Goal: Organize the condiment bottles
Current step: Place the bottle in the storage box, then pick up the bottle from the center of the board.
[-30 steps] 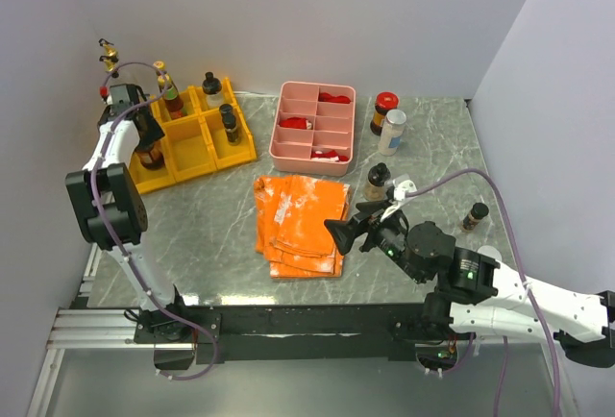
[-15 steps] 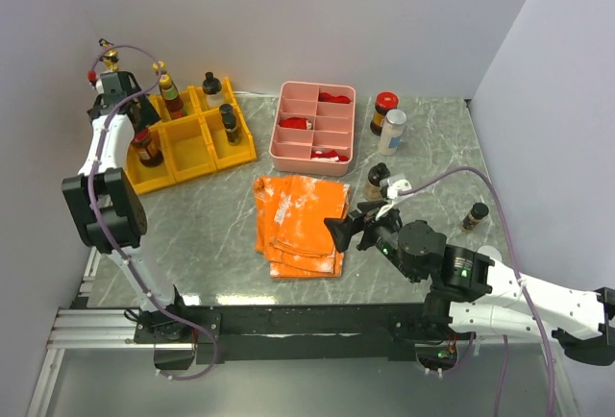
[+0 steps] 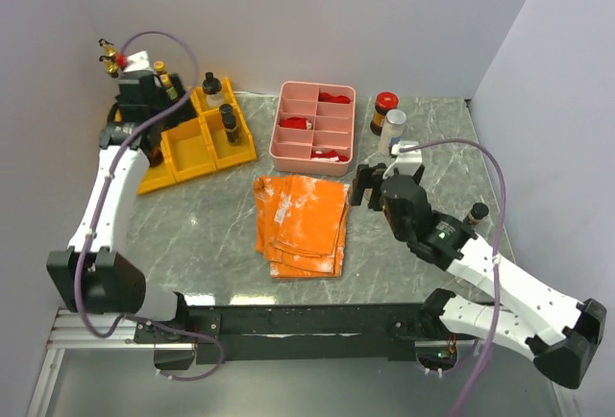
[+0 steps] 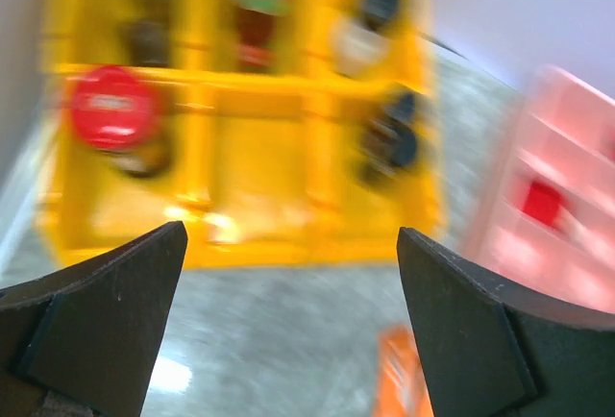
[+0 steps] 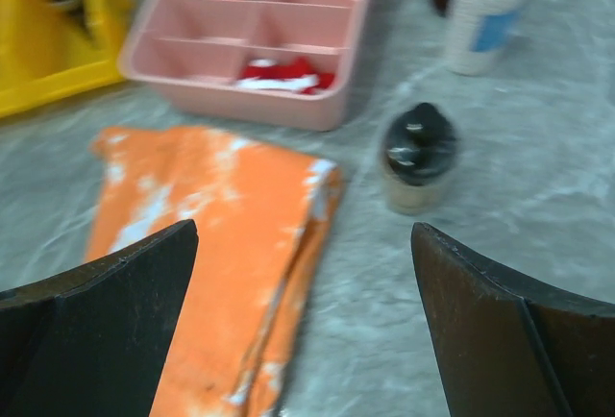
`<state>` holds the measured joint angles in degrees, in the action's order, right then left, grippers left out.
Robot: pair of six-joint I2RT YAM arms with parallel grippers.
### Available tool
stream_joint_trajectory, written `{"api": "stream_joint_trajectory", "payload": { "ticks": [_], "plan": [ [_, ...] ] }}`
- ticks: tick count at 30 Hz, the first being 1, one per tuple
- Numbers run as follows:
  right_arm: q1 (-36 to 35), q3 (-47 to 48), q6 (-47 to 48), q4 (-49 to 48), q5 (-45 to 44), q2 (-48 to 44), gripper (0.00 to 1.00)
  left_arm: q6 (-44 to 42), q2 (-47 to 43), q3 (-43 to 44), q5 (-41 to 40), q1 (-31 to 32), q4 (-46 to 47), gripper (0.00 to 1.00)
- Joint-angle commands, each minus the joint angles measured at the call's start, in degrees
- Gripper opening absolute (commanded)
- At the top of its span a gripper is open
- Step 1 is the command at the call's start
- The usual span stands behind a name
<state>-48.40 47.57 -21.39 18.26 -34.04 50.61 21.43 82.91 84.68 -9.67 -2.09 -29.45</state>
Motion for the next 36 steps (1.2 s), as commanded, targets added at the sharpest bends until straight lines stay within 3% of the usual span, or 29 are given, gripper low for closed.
{"api": "stream_joint_trajectory", "payload": {
  "ticks": [1,8,16,21,30,36],
  "plan": [
    [8.13,3.32,0.29,1.51,2.04,2.73,1.0,-1.13,-6.18,-2.33,5.45,6.47,3.52,0.96],
    [16.05,2.26,-1.2,-5.23,8.9,10.11,1.0,1.24,-15.23,-16.82,15.12,10.7,12.31,0.97],
    [20.01,8.24,-3.13,-5.6,5.04,26.55,1.0,-0.07,-15.06,-17.27,13.62,13.16,10.55,0.96],
    [21.59,9.64,-3.49,-7.8,5.56,32.43,0.99,0.45,-16.55,-17.45,10.12,13.25,10.12,0.96],
    [22.47,12.19,-2.61,-10.53,5.13,40.52,0.86,1.24,-21.65,-18.76,4.15,13.25,11.43,0.96],
    [22.56,11.67,-2.08,-10.79,2.66,39.14,0.74,2.65,-26.13,-20.26,-4.11,13.25,12.23,0.96]
  ]
}}
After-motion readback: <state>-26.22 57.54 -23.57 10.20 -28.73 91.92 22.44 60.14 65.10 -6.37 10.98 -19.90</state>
